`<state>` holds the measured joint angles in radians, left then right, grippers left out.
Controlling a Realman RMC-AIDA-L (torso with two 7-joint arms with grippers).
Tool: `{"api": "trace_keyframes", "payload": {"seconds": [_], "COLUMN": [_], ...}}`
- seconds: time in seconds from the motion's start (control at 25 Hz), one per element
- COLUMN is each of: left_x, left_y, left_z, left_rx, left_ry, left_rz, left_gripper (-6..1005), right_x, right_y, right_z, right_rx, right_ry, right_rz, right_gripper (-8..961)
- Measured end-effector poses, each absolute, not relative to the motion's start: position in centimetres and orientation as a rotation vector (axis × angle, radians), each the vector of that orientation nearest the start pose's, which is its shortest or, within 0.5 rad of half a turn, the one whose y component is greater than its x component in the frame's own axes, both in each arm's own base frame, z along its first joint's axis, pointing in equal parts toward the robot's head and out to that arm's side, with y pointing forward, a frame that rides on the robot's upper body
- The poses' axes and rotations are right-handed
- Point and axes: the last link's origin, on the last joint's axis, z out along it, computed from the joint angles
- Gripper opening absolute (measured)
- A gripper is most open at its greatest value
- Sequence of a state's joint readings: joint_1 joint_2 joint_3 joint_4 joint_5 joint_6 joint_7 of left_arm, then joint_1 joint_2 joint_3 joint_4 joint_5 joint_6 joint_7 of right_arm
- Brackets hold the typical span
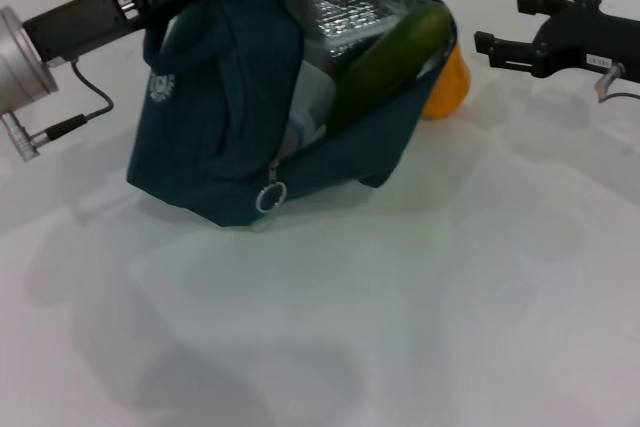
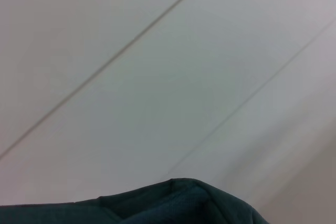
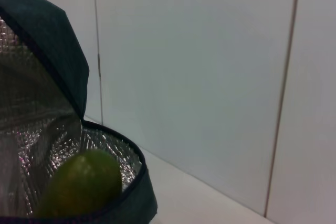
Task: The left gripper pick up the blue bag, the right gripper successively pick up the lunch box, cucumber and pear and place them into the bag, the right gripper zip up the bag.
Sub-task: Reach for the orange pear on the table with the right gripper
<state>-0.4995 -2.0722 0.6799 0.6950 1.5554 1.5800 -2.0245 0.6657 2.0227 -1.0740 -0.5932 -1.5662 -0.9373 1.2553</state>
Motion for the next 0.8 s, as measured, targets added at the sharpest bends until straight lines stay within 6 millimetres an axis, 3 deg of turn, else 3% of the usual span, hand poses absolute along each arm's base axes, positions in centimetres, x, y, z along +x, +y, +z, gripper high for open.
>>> {"api": "trace_keyframes", "payload": {"seconds": [0.36, 0.8], "left_x": [-24.7, -25.2], "left_y": [35.2, 35.1], "left_z": [5.6, 5.7], "left_rx": [-2.182, -2.156], "left_ry": [-1.348, -1.347], "left_rz": [-1.377, -1.378], "left_gripper": [48, 48], "right_x": [21.7, 20.6], "right_y": [43.4, 43.9], "right_z": [0.1, -2.0], "right_rx": [-2.355, -2.38], "right_ry": [0.366, 0.334], "right_rz": [0.554, 0.575], "right_gripper": [791, 787]}}
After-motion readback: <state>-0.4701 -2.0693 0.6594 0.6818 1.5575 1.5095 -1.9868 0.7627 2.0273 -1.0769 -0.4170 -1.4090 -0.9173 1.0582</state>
